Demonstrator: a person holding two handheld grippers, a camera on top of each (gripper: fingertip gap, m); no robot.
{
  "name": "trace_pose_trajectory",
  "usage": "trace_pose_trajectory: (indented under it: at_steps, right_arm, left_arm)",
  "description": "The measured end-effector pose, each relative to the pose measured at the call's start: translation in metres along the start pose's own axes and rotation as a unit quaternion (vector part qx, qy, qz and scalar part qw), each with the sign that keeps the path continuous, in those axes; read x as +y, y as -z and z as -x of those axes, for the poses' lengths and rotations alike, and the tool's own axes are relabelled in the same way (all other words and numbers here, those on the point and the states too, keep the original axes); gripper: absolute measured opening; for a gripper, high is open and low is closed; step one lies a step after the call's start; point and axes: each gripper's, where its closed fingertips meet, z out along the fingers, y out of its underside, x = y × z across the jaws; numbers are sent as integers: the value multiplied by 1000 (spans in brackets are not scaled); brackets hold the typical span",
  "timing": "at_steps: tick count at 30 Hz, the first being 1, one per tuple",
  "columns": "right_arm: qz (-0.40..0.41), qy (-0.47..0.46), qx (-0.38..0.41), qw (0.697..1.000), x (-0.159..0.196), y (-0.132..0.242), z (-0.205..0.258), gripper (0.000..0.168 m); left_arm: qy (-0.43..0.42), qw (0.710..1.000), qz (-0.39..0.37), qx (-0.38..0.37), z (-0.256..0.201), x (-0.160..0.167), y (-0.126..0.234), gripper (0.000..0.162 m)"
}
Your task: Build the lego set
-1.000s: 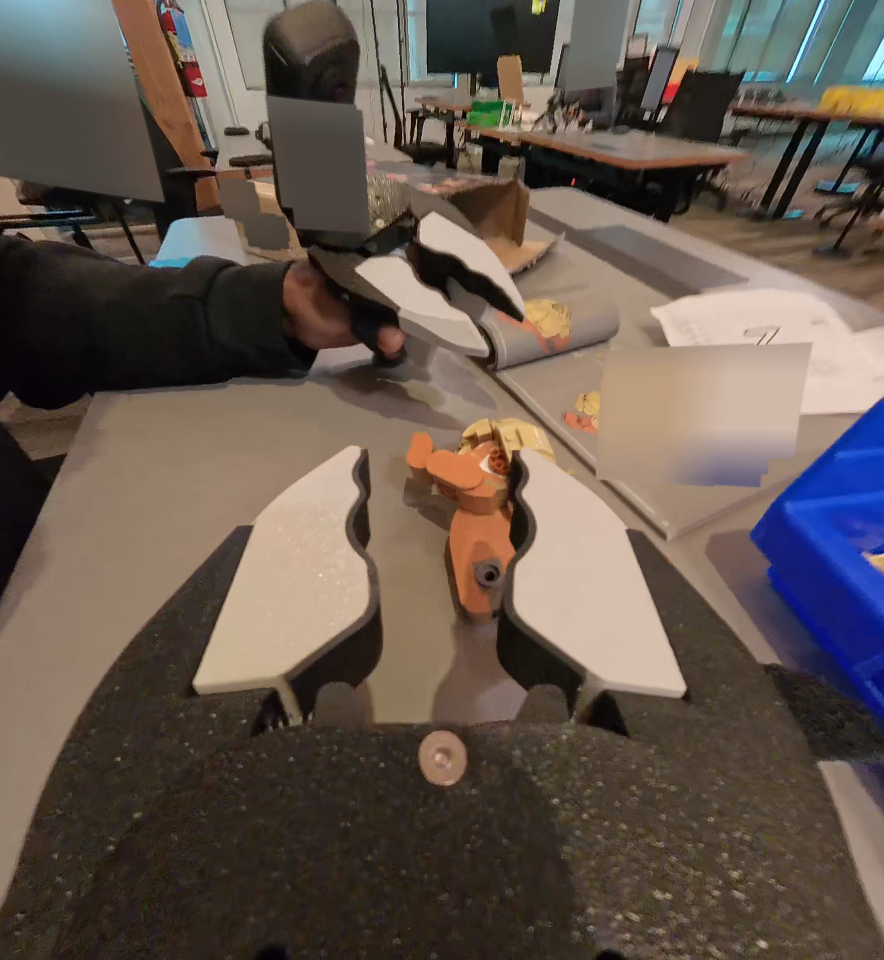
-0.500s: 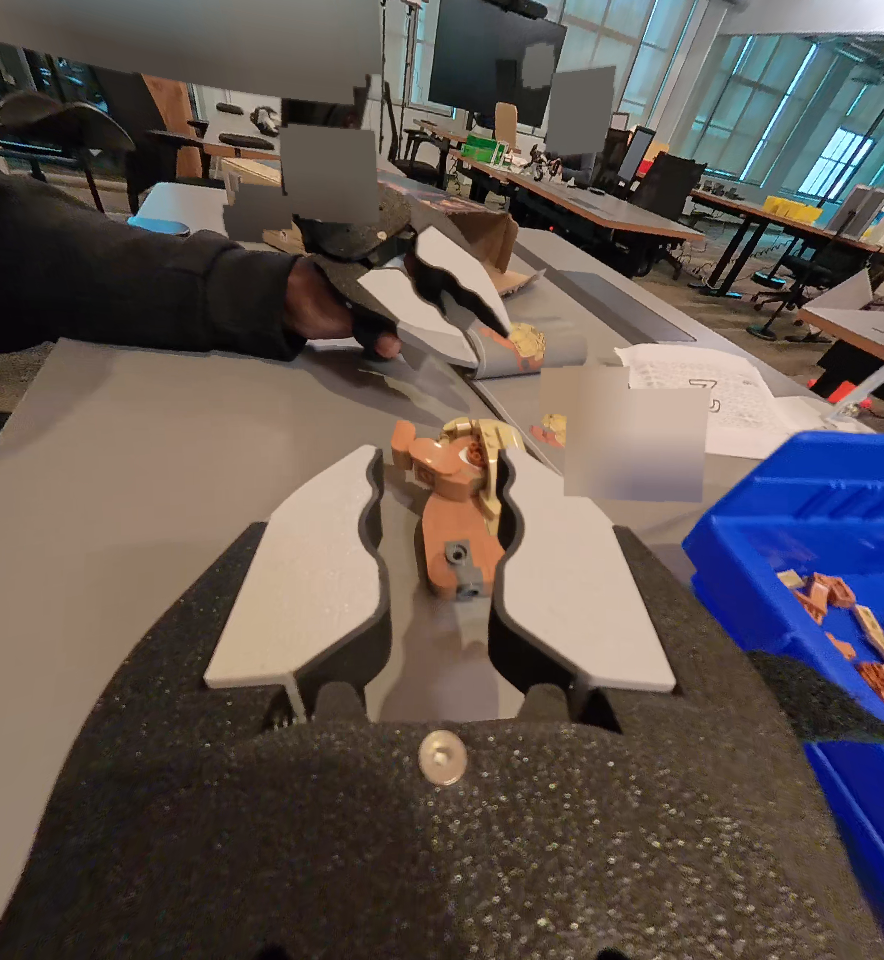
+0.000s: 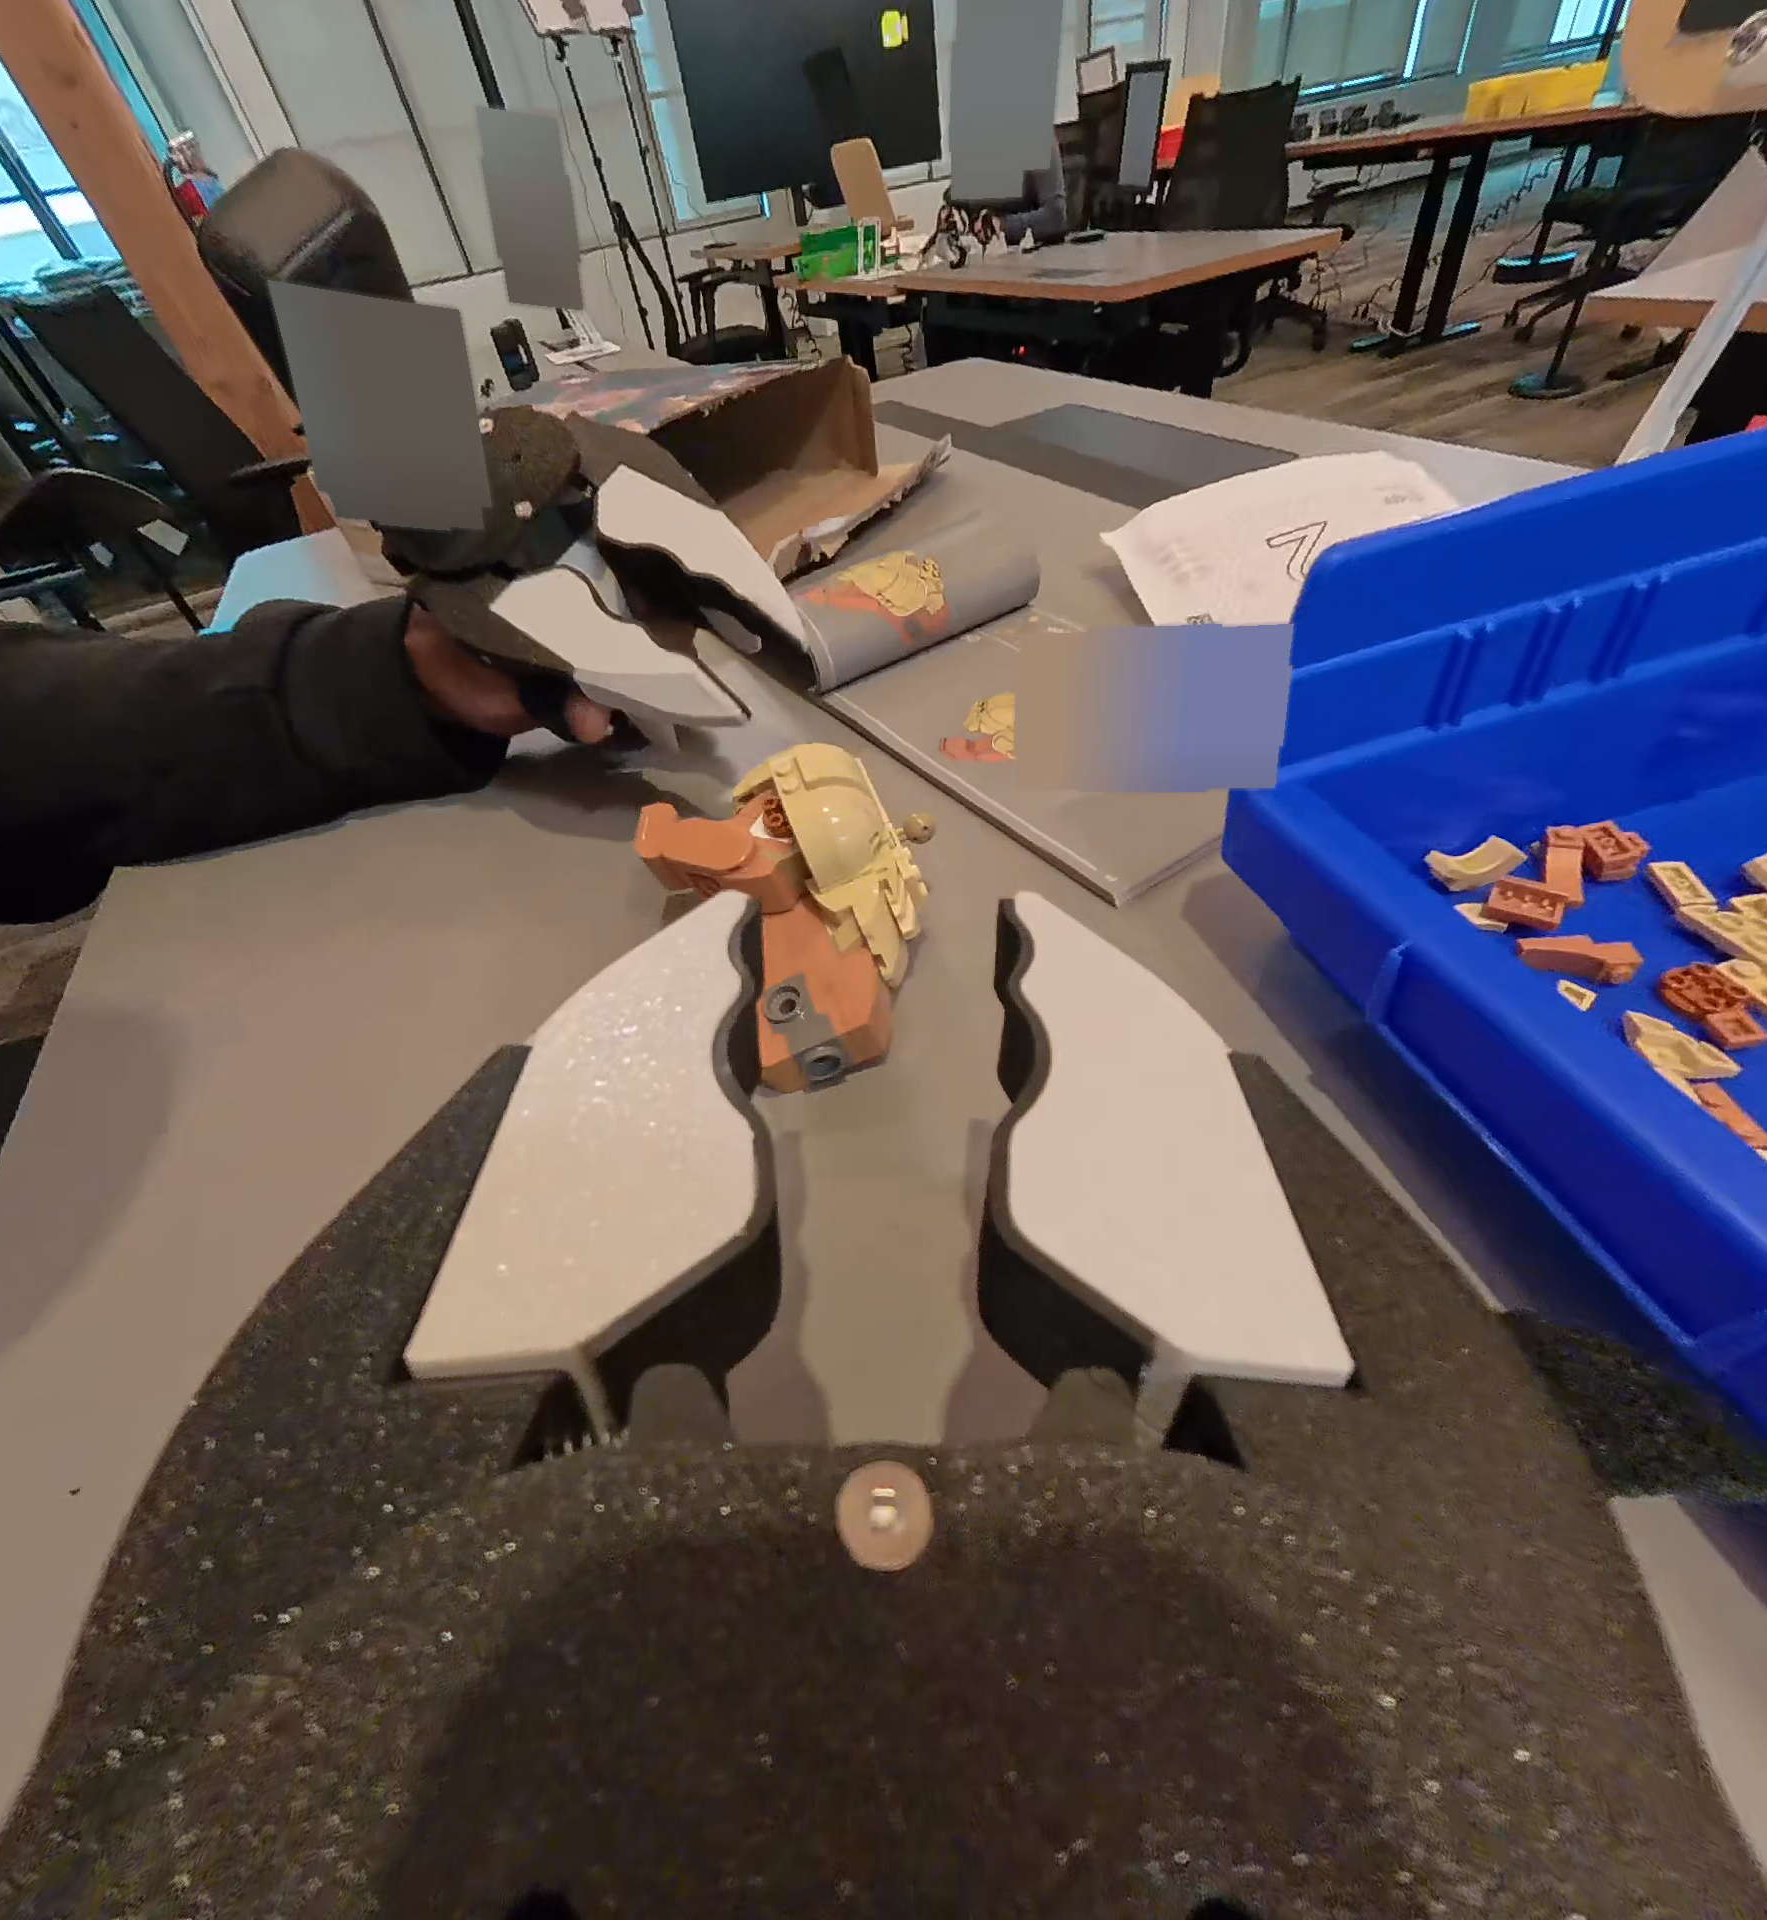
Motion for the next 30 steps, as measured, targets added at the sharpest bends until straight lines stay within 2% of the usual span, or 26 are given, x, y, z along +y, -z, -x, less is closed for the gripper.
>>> trace_pose_trajectory:
  at_steps: [4,12,24,27,30]
  right_arm:
    - [2,-2,-3,1000,0,0,0,43]
    - [-9,-27,3,1000,-2,2,-6,43]
    - [-11,-38,20,999,-3,2,-12,43]
    - [24,-28,21,999,6,-2,-9,46]
    - [107,-4,18,994,27,-12,-1,57]
  left_arm:
    - [-3,1000,-19,-14,3,-4,4,27]
    - [-82,995,-29,-46,3,-4,3,26]
    - [-79,995,-51,-44,2,-7,14,24]
    - [-85,995,-37,-40,-1,-4,11,24]
    - [-74,997,19,-30,-2,9,4,25]
